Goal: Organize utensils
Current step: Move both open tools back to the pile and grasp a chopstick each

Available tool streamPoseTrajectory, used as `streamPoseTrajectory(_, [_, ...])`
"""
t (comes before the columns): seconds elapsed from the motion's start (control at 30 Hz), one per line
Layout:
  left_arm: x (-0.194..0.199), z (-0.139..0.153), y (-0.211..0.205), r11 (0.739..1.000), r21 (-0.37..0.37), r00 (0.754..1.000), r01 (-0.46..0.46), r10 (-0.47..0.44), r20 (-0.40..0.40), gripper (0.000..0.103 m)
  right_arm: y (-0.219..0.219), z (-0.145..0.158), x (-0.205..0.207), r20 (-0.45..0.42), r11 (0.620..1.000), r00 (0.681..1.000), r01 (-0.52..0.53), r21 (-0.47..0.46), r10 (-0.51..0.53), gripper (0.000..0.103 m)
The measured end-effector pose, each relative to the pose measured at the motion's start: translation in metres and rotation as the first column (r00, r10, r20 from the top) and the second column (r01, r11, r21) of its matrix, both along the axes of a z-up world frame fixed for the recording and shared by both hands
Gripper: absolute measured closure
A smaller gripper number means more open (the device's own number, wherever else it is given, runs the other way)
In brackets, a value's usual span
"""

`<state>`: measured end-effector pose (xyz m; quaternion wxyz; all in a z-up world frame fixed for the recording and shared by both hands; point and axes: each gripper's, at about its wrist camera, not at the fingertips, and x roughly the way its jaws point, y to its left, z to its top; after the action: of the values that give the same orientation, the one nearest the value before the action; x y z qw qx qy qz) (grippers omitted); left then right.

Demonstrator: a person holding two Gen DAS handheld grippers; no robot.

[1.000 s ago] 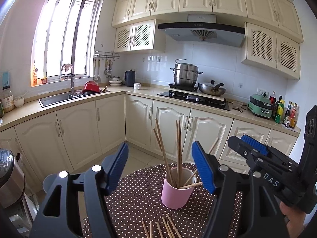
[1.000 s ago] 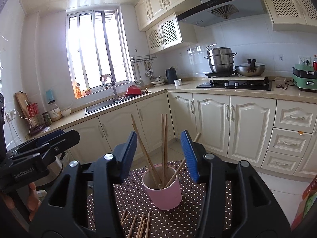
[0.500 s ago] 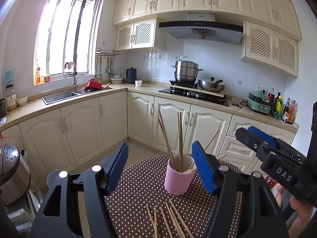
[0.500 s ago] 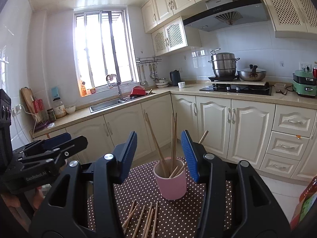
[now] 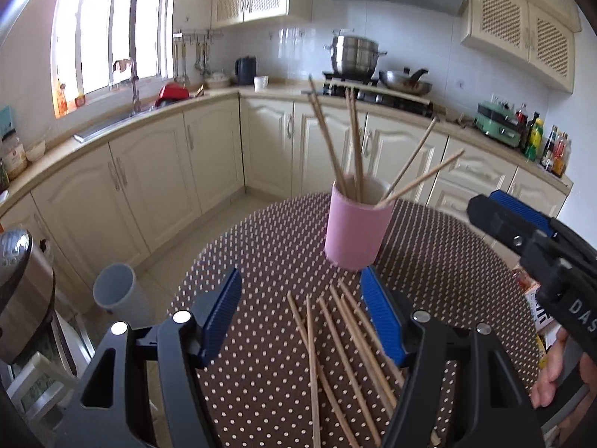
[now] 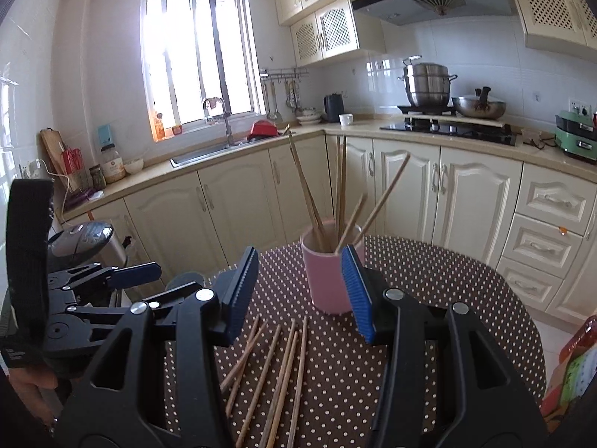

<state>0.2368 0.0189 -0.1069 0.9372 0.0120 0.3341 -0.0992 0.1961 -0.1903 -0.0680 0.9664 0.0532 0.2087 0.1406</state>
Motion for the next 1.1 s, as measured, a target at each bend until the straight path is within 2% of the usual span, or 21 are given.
streamPoseTrajectory(0.27, [0.017, -0.056, -0.011, 0.998, 0.049, 0.992, 0.026, -0.02, -0.123, 0.038, 0.001, -0.047, 0.012, -0.107, 1.0, 0.994, -0.004, -0.01, 0.003, 0.057])
streamPoseTrajectory(0.33, [0.022, -0.069, -0.017, 0.997, 0.064, 0.988, 0.04, -0.03, -0.153, 0.045, -0.001, -0.057, 0.018, -0.14, 1.0, 0.99, -0.004, -0.011, 0.002, 0.057])
streamPoseTrajectory(0.37, [0.024, -0.073, -0.019, 0.997, 0.065, 0.985, 0.047, -0.036, -0.169, 0.052, -0.001, -0.062, 0.02, -0.154, 1.0, 0.988, -0.002, -0.011, 0.0, 0.057])
streamPoseTrajectory(0.4, [0.027, -0.08, -0.021, 0.997, 0.062, 0.981, 0.054, -0.041, -0.19, 0.056, -0.002, -0.068, 0.024, -0.17, 1.0, 0.985, -0.001, -0.014, -0.001, 0.057])
streamPoseTrajectory(0.57, [0.04, -0.101, -0.024, 0.996, 0.069, 0.968, 0.058, -0.039, -0.248, 0.068, -0.004, -0.087, 0.034, -0.232, 1.0, 0.973, -0.003, -0.009, 0.001, 0.057])
streamPoseTrajectory(0.63, [0.045, -0.108, -0.025, 0.995, 0.077, 0.963, 0.059, -0.037, -0.266, 0.069, -0.003, -0.094, 0.039, -0.249, 1.0, 0.969, -0.003, -0.005, 0.002, 0.057])
streamPoseTrajectory(0.73, [0.049, -0.116, -0.026, 0.995, 0.075, 0.957, 0.067, -0.043, -0.288, 0.084, -0.003, -0.101, 0.045, -0.269, 1.0, 0.963, -0.009, -0.001, 0.008, 0.057])
streamPoseTrajectory(0.77, [0.052, -0.118, -0.027, 0.995, 0.072, 0.955, 0.068, -0.044, -0.295, 0.093, -0.003, -0.103, 0.047, -0.274, 1.0, 0.962, -0.01, 0.0, 0.01, 0.057])
streamPoseTrajectory(1.1, [0.056, -0.112, 0.0, 0.998, -0.042, 0.955, 0.041, -0.051, -0.291, 0.096, 0.008, -0.119, 0.064, -0.349, 0.999, 0.937, -0.036, -0.022, 0.027, 0.057])
